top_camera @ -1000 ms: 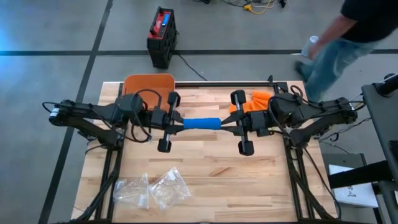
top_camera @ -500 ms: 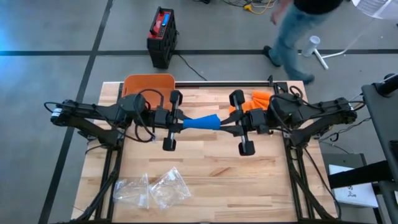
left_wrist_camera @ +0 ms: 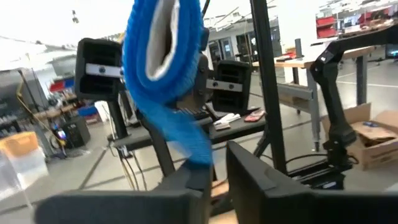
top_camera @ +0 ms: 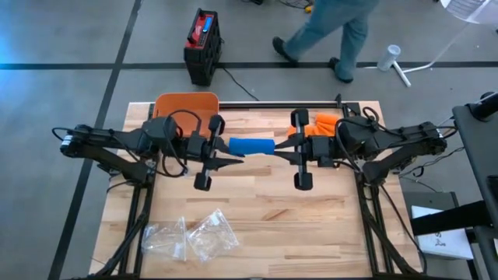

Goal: Roll bandage
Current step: Roll the blue bandage

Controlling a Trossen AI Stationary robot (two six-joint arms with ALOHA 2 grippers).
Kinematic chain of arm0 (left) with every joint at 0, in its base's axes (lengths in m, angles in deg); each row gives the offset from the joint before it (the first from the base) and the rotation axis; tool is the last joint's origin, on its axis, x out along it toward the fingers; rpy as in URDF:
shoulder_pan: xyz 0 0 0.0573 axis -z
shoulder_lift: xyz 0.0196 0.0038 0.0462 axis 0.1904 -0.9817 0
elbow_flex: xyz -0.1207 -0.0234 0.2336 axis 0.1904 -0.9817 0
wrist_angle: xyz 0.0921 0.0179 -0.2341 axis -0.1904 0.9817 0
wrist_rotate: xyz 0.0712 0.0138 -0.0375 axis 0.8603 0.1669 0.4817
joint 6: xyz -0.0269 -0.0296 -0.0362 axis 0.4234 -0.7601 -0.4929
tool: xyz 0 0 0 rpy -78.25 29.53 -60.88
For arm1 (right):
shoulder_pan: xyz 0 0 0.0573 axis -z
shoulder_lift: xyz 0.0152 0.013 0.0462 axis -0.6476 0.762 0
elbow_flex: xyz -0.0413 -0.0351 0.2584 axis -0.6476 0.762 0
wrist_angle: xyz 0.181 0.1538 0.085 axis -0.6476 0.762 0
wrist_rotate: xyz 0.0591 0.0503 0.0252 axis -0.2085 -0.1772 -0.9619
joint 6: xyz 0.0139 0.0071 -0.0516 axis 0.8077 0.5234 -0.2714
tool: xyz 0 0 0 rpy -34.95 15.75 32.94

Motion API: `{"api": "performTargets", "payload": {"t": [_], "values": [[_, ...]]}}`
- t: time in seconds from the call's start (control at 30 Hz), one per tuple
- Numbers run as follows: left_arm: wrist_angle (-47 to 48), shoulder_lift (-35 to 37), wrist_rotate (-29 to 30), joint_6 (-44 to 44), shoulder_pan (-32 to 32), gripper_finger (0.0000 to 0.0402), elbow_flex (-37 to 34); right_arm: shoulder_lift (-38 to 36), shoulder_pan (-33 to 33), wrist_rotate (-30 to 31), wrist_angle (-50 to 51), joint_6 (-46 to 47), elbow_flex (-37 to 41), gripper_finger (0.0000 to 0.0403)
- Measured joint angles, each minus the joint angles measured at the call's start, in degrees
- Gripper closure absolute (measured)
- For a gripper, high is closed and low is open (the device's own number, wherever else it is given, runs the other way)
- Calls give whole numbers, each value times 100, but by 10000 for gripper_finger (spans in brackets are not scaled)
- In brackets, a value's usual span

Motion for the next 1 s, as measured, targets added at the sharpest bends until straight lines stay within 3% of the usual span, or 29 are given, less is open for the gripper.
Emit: {"api": "performTargets", "payload": {"t": [0.3, 0.5, 0.6, 0.8, 1.0], "values": [[1003, 366, 18, -99, 0, 224, 0, -23, -1, -9, 296, -109, 0, 400], [1950, 1020, 1053, 402, 4, 171, 0, -83, -1, -41, 813, -112, -1, 400], [1971, 1195, 1097, 632, -2, 159, 0, -108, -1, -73, 1143, -208, -2, 400], [1223, 987, 78, 1095, 16, 159, -166, -112, -1, -663, 1442, -310, -2, 400], [962, 564, 0, 1696, 82, 181, -227, -112, -1, -671, 1441, -214, -2, 400]]}}
